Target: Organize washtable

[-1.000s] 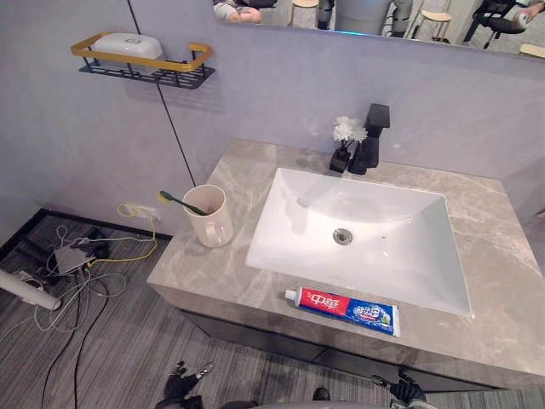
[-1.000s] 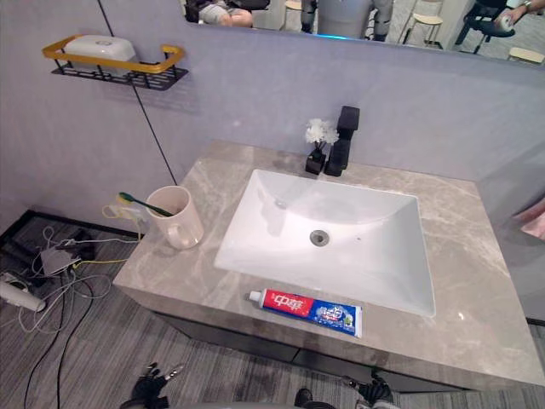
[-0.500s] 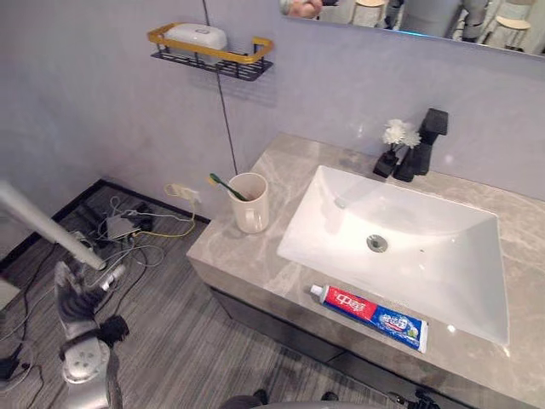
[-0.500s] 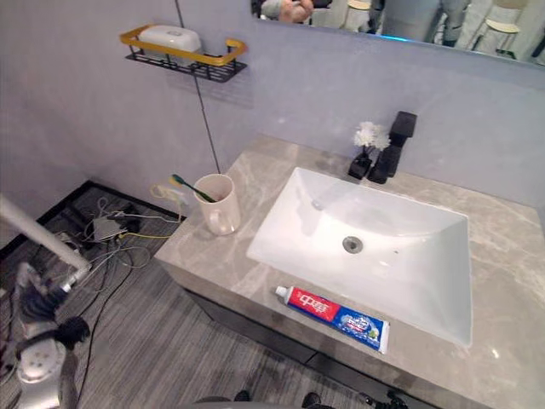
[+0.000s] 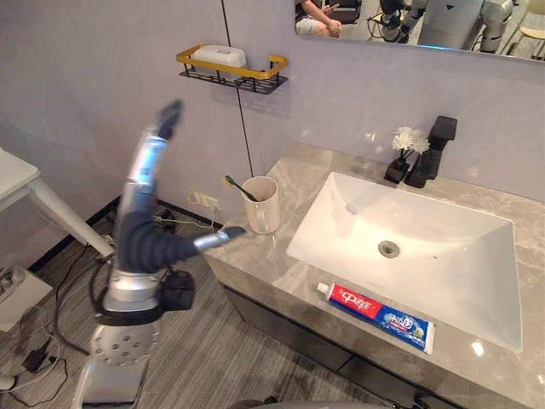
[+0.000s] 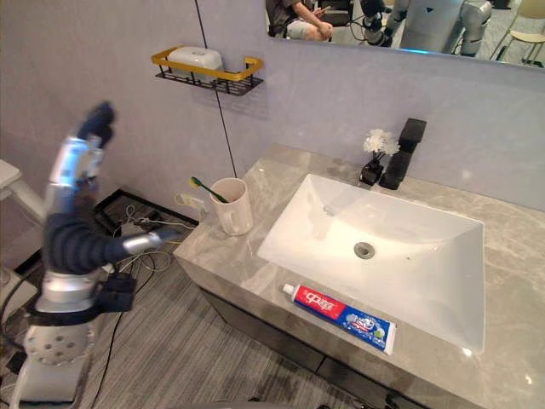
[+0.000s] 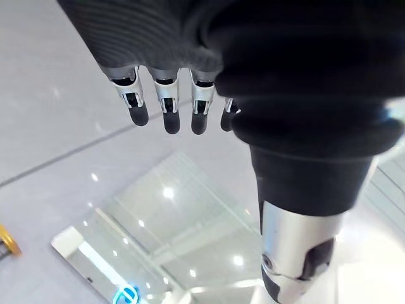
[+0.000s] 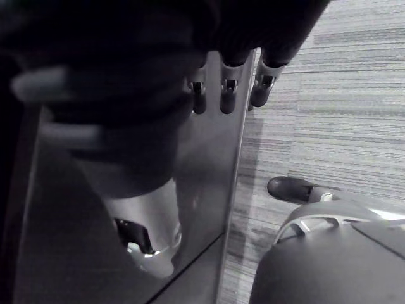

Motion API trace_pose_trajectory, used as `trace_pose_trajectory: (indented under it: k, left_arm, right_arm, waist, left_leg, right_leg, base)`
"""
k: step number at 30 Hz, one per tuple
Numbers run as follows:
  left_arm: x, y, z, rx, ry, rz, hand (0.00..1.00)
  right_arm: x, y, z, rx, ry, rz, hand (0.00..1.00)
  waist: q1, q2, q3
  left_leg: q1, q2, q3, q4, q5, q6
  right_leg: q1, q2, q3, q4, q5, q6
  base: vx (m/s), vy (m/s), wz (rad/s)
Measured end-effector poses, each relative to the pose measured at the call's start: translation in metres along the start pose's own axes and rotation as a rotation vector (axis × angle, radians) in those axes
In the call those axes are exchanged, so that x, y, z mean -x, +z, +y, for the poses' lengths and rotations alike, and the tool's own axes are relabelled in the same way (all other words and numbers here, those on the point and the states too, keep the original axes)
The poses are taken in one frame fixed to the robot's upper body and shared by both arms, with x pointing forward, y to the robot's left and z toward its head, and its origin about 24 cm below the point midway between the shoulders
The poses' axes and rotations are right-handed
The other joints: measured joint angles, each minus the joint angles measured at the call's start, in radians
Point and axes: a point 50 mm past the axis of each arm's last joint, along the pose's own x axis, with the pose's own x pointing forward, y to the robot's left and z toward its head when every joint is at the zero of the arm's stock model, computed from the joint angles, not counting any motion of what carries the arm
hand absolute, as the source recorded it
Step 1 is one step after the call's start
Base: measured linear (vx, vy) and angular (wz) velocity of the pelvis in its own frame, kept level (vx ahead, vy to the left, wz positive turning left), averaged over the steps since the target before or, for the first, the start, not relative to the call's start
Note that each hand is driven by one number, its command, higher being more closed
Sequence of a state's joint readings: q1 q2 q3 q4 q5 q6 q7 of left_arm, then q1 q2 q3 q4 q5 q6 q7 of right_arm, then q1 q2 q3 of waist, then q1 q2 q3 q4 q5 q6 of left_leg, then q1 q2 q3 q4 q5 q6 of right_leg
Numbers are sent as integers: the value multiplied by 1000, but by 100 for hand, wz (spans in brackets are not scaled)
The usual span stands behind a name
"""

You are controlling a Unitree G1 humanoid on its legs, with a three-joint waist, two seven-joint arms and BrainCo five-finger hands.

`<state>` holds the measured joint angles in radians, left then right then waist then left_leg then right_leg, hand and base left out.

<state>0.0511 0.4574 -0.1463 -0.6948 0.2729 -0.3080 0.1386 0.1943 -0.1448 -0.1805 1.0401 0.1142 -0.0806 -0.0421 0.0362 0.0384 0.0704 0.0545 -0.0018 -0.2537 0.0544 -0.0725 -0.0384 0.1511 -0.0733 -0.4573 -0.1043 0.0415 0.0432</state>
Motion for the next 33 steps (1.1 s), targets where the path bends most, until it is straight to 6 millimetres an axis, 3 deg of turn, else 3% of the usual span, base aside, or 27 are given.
trace_pose_trajectory:
  k: [4, 10, 18, 24, 33]
  left_arm:
    - [-4, -5, -27, 37, -145, -8, 0]
    - [2, -26, -71, 92, -344, 88, 0]
    - [13, -46, -109, 62, -490, 189, 0]
    - [38, -72, -132, -43, -640, 309, 0]
    - [46, -72, -148, -52, -731, 297, 0]
  right_arm:
    - [-2, 7, 6, 29, 27, -20, 0]
    - [-3, 14, 11, 39, 57, -47, 0]
    - [-4, 18, 12, 37, 58, -57, 0]
    - [-5, 25, 13, 32, 60, -80, 0]
    - [-5, 30, 13, 26, 42, -98, 0]
  waist:
    - [-23, -6, -4]
    - [-25, -21, -12]
    - [-27, -33, -4]
    - [-58, -27, 0]
    - [-77, -18, 14]
  left_leg:
    - [0, 8, 13, 0, 2, -2]
    - [-3, 20, 52, -1, 3, -4]
    - [6, 22, 63, -4, 4, -6]
    - [14, 24, 64, -18, 6, -9]
    - [20, 24, 61, -25, 7, -9]
  right_leg:
    - [-6, 6, 14, 0, 3, -9]
    - [-30, 15, 52, 0, 11, -19]
    - [-33, 16, 61, 0, 13, -20]
    - [-33, 17, 63, -1, 13, -20]
    - [-30, 16, 58, -1, 12, -19]
  base:
    - [-18, 5, -9]
    - [-6, 20, -20]
    - [13, 21, -4]
    - [1, 4, -1]
    - [1, 3, 0]
